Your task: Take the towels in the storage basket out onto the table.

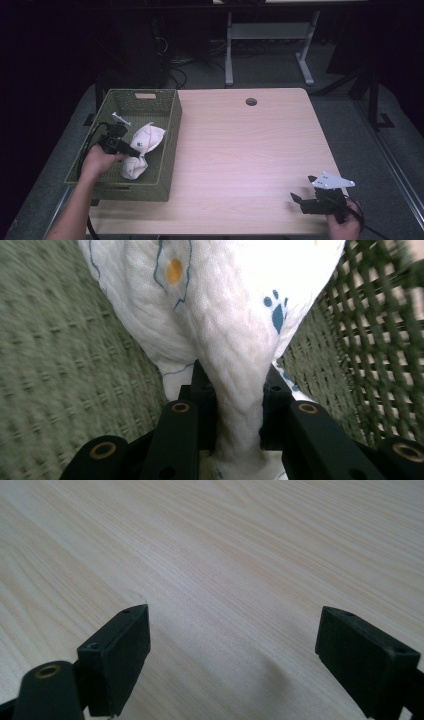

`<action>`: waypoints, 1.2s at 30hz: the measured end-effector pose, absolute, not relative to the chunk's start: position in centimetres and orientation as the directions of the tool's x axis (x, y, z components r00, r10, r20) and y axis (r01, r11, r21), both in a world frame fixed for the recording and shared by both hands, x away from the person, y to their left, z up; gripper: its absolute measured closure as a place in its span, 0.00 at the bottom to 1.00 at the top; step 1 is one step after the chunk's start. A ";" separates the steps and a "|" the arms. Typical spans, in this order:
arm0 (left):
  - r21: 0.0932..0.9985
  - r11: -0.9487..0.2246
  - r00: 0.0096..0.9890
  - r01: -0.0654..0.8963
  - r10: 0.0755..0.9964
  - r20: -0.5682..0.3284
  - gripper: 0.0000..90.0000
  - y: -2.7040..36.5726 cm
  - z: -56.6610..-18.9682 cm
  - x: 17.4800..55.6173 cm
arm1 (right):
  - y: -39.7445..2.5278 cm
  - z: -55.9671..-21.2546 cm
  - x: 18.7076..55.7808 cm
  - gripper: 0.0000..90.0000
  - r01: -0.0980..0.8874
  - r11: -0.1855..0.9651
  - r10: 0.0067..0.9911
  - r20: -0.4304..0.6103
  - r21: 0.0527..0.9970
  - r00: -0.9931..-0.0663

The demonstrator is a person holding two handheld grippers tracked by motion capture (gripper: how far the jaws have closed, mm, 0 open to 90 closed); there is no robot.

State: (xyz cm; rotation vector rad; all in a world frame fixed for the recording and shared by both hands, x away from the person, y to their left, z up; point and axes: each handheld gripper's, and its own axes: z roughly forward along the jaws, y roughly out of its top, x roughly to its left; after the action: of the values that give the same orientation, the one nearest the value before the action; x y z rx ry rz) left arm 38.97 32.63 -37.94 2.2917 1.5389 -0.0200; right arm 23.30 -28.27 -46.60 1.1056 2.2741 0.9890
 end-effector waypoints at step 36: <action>0.521 -0.116 0.409 0.845 0.768 -0.492 0.82 36.1 -33.5 36.9 | -28.2 -46.2 23.1 0.16 0.492 0.426 0.807 -0.072 0.759 -0.587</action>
State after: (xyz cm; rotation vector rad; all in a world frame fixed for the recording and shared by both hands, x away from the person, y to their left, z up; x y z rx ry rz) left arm 36.92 36.06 -33.54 1.8979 1.3781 -0.1273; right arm 23.14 -28.19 -46.23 1.1020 2.2562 0.9924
